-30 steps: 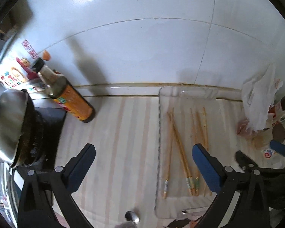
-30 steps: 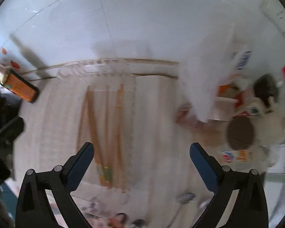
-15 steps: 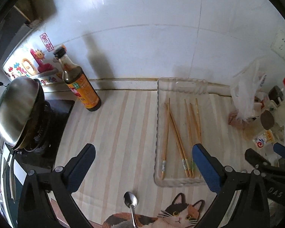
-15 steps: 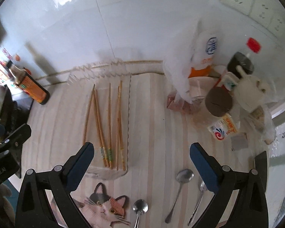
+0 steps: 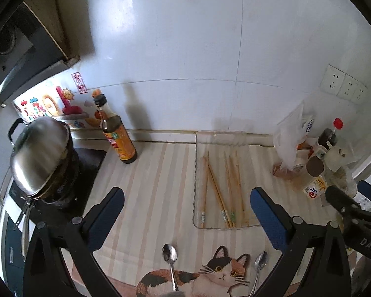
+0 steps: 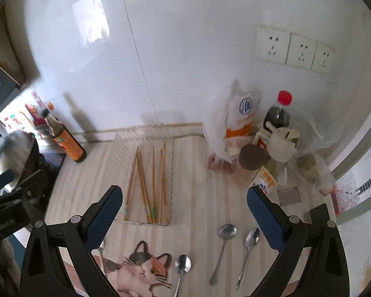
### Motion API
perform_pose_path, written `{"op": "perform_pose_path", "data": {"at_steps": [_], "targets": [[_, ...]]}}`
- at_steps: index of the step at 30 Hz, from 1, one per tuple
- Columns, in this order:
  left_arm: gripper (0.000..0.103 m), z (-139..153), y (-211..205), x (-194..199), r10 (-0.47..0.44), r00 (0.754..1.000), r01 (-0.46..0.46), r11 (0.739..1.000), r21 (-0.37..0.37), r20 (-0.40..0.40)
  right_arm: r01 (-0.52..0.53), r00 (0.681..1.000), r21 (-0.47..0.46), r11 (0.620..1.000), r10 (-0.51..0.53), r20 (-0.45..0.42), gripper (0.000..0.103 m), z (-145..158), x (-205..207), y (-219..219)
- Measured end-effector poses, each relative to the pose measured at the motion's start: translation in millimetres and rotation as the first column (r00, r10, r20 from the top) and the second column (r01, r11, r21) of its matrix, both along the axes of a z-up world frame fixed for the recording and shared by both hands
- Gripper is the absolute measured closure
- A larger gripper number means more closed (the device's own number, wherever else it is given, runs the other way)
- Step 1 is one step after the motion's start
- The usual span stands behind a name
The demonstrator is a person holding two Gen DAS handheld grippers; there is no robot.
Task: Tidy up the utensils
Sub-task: 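Raise both open tools away from the tray, then lower both tools onto metal spoons on the cat mat and close them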
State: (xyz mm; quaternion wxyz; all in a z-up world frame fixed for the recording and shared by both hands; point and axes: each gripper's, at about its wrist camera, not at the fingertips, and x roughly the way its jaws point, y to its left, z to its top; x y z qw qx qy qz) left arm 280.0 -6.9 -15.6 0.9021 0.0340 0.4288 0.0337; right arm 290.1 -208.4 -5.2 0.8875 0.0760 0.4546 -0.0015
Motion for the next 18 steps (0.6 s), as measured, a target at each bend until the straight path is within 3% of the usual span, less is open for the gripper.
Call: {"op": "perform_pose_path", "data": {"at_steps": [5, 9, 14, 17, 18], "targets": [[0.000, -0.4, 6.6, -8.9, 0.031, 0.999, -0.031, 1.000, 0.003, 0.013, 0.008, 1.000, 0.077, 0.997, -0.007, -0.017, 0.001, 2.6, -14.0, -7.3], [0.000, -26.6, 20.5, -11.9, 0.086, 0.996, -0.085, 0.996, 0.031, -0.015, 0.018, 0.998, 0.114, 0.993, -0.011, -0.066, 0.001, -24.9, -23.2, -11.3], [0.000, -85.3, 47.2, -17.8, 0.143, 0.979, -0.135, 0.989, 0.061, -0.149, 0.053, 0.968, 0.126, 0.991, -0.020, -0.251, 0.002, -93.4, -33.3, -11.8], [0.000, -128.9, 69.5, -26.3, 0.200, 0.947, -0.186, 0.980, 0.076, -0.251, 0.071, 0.930, 0.138, 0.988, -0.015, -0.366, 0.016, -142.6, -40.5, -6.9], [0.000, -144.9, 76.7, -27.6, 0.223, 0.927, -0.205, 0.974, 0.093, -0.300, 0.083, 0.921, 0.144, 0.986, -0.021, -0.389, 0.016, -154.2, -43.2, -6.3]]}}
